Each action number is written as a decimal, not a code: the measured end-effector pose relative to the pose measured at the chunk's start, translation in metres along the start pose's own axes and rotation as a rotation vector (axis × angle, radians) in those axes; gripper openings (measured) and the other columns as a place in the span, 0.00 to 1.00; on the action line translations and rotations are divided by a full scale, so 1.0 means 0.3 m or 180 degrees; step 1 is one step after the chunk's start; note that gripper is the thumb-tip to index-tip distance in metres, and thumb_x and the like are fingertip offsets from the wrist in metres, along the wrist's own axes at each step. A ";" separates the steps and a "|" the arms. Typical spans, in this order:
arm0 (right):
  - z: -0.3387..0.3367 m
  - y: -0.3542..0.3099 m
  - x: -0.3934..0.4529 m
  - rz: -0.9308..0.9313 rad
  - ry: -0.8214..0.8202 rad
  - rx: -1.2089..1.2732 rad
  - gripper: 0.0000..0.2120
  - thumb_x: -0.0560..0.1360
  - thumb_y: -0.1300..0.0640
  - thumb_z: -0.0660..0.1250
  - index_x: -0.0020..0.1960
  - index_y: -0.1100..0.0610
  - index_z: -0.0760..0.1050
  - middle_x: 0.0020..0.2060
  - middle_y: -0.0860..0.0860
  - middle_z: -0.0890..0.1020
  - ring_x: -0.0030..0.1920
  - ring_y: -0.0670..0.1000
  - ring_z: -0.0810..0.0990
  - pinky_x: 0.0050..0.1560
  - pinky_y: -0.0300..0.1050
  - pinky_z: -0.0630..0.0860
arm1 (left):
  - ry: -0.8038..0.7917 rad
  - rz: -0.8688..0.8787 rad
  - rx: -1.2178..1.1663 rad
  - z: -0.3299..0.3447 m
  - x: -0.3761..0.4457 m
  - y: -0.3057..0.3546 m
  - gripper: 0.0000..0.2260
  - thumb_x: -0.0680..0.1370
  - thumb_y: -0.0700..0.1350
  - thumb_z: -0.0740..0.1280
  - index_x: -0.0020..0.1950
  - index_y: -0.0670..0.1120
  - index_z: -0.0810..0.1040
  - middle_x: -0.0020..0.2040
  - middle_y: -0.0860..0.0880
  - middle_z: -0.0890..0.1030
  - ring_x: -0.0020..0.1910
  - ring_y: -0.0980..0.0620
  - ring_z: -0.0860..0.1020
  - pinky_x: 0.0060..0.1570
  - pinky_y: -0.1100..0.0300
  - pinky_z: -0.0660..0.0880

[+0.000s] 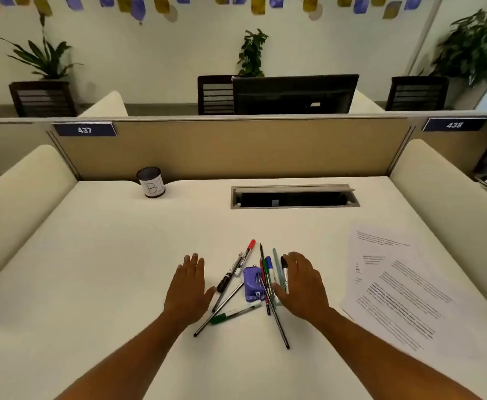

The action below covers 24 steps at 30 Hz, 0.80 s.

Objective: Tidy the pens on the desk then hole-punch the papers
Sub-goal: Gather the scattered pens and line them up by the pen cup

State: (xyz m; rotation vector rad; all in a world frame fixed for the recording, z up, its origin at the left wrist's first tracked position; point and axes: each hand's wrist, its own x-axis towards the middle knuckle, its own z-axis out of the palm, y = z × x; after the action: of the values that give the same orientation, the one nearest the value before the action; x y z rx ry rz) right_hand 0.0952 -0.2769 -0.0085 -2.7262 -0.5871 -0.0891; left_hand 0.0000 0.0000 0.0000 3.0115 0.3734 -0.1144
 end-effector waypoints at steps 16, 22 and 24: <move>0.135 -0.033 0.031 0.1046 -0.0406 0.0030 0.42 0.68 0.29 0.70 0.71 0.55 0.65 0.61 0.53 0.72 0.59 0.53 0.73 0.53 0.48 0.77 | -0.0578 -0.0255 -0.0669 0.091 0.033 0.126 0.35 0.77 0.56 0.66 0.79 0.46 0.55 0.74 0.48 0.63 0.71 0.46 0.65 0.65 0.52 0.70; 0.129 -0.019 0.032 0.0988 -0.0411 0.0077 0.38 0.69 0.31 0.71 0.69 0.55 0.68 0.59 0.52 0.72 0.57 0.51 0.73 0.53 0.45 0.78 | -0.0436 -0.0263 -0.0696 0.104 0.080 0.107 0.30 0.77 0.55 0.67 0.75 0.47 0.62 0.68 0.48 0.68 0.66 0.47 0.67 0.61 0.53 0.73; 0.124 -0.016 0.041 0.1036 -0.0489 0.0115 0.38 0.70 0.32 0.71 0.69 0.55 0.68 0.59 0.53 0.73 0.58 0.51 0.74 0.53 0.45 0.79 | -0.0447 -0.0274 -0.0807 0.111 0.099 0.104 0.26 0.78 0.54 0.67 0.73 0.45 0.65 0.66 0.46 0.69 0.65 0.46 0.69 0.61 0.54 0.72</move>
State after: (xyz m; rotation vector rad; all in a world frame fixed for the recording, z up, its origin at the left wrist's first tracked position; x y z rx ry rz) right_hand 0.1040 -0.2550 -0.0402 -2.7691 -0.1754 0.2109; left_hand 0.0343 -0.0268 -0.0326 2.7197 0.4651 -0.2628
